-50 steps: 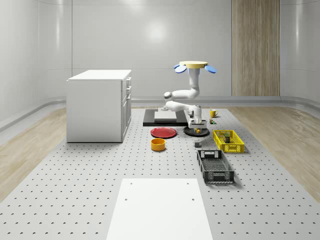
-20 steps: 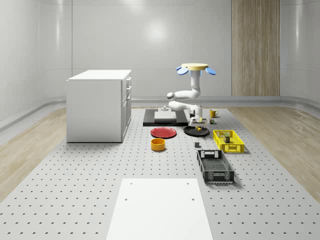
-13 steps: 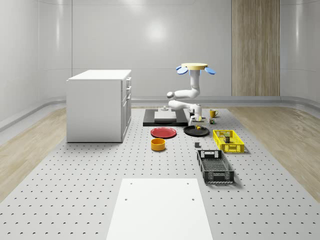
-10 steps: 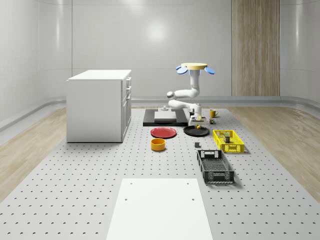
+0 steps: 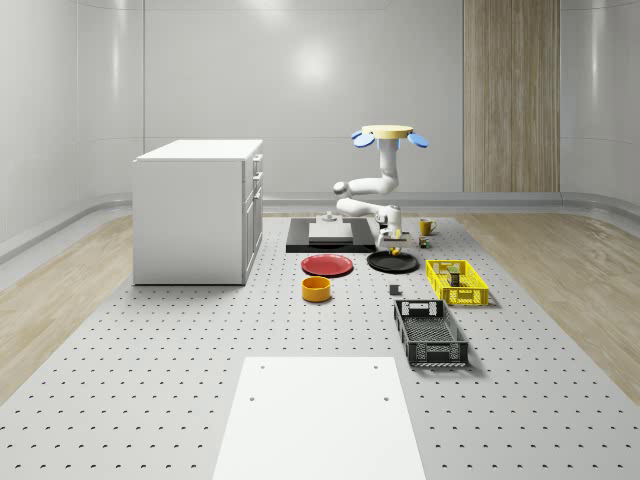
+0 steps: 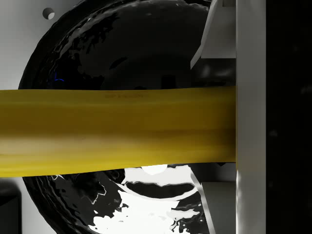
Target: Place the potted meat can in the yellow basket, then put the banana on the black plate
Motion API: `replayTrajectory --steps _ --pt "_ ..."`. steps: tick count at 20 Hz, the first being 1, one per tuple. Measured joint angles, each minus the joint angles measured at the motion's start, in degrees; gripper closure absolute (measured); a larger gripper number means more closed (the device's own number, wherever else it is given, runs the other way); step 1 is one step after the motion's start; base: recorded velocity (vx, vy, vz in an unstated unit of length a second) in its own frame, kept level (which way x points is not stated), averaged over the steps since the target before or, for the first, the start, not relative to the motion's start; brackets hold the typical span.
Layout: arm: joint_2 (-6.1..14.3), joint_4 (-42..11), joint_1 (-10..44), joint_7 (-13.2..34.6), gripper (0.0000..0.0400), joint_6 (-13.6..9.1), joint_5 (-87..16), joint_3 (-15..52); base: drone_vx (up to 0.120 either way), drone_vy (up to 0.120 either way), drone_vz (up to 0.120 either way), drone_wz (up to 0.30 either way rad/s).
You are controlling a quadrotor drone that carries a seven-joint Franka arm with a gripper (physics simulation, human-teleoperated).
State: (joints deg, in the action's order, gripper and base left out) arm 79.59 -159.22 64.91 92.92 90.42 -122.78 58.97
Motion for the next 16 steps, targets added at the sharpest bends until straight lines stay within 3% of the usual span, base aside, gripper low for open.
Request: replayTrajectory --steps 10,13,16 --pt "-0.44 3.56 1.32 -0.65 0.0212 3.34 -5.13 -5.47 0.0 0.0 0.0 0.0" --pt "-0.7 4.27 1.5 -0.81 0.0109 3.91 -5.93 -6.42 0.0 0.0 0.0 0.0" --pt "-0.77 3.91 1.24 -1.05 0.0052 3.53 -5.51 -6.01 0.0 0.0 0.0 0.0"
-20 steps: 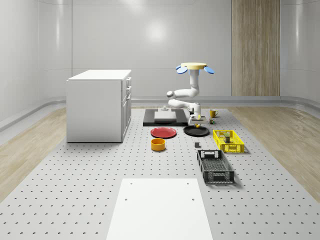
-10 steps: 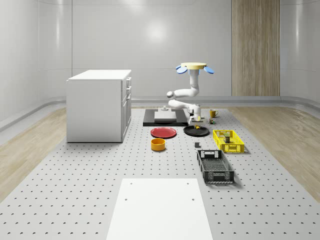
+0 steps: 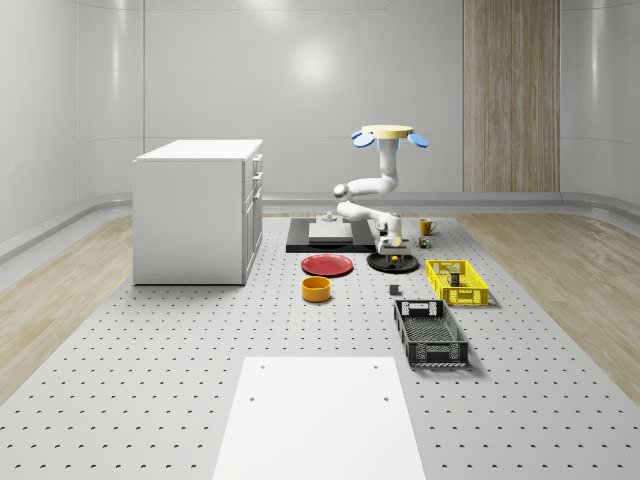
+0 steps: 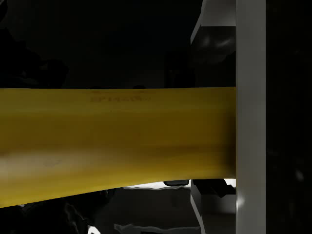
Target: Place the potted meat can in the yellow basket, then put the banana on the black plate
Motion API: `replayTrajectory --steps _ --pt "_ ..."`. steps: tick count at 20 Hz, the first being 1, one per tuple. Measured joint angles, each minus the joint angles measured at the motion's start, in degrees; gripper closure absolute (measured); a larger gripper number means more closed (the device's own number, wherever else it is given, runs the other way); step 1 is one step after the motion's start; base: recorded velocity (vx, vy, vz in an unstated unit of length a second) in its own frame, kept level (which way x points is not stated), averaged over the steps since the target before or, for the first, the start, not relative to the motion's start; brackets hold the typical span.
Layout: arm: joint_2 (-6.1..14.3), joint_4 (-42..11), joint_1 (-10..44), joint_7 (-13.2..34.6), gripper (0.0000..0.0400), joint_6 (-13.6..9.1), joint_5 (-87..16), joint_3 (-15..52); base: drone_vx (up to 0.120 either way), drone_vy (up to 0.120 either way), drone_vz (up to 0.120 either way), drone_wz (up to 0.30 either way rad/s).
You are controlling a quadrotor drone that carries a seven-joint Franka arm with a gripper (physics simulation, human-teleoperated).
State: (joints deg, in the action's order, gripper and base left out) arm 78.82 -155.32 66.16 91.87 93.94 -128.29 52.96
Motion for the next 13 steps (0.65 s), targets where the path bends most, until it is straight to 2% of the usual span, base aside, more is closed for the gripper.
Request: replayTrajectory --steps 5,13 --pt "0.13 -1.8 -0.83 -0.11 0.0015 -1.7 2.27 2.41 0.0 0.0 0.0 0.0" --pt "0.28 -4.42 -1.8 0.11 0.0002 -4.32 6.42 6.79 0.0 0.0 0.0 0.0"
